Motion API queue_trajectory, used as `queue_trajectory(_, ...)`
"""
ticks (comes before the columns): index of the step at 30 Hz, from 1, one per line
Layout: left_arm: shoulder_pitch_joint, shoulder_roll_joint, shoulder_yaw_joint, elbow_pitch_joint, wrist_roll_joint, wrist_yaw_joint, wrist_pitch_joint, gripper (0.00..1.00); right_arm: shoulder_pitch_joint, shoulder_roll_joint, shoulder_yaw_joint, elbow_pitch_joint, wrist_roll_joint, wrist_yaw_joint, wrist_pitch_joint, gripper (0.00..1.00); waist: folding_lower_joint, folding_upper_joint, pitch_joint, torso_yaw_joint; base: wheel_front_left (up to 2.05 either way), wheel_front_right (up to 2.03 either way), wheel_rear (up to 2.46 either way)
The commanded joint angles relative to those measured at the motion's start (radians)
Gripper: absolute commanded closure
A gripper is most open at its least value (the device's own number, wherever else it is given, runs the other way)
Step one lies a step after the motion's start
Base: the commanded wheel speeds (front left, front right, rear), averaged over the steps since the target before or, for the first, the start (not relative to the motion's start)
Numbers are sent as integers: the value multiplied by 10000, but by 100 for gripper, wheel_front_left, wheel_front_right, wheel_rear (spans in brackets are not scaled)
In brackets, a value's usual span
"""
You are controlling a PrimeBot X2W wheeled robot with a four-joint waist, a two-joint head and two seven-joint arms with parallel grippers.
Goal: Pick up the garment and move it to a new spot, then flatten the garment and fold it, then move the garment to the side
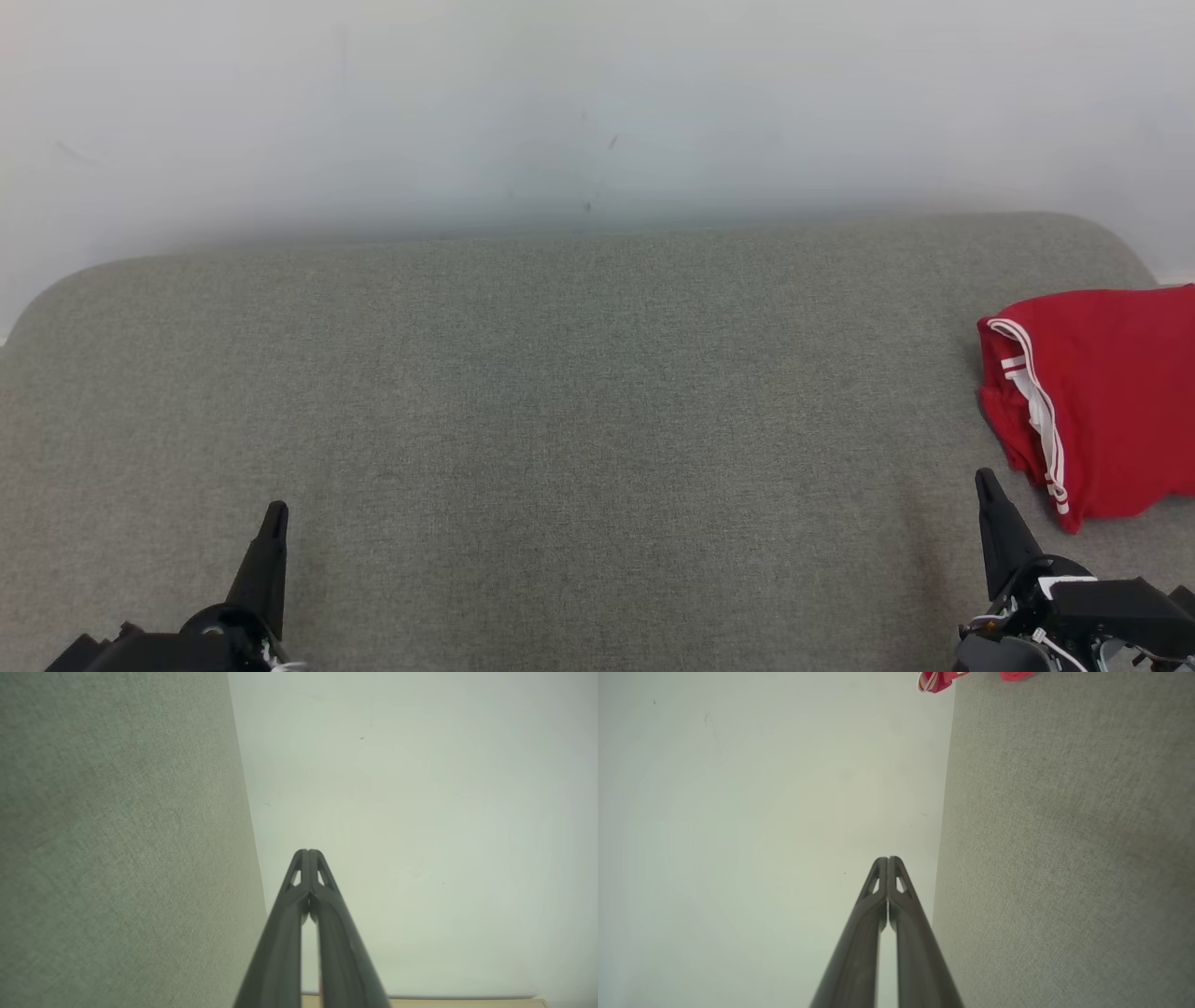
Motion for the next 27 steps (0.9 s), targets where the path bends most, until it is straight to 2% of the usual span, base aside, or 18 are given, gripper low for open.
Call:
queue_trajectory(1, -112, 53, 0, -35, -48, -27, 30, 100, -72, -1, -15, -18, 18, -21, 24, 100, 0, 0, 0, 0, 0, 0, 0)
queue_trajectory(27, -112, 53, 0, -36, -46, -28, 29, 100, -71, -1, -14, -18, 18, -21, 23, 100, 0, 0, 0, 0, 0, 0, 0)
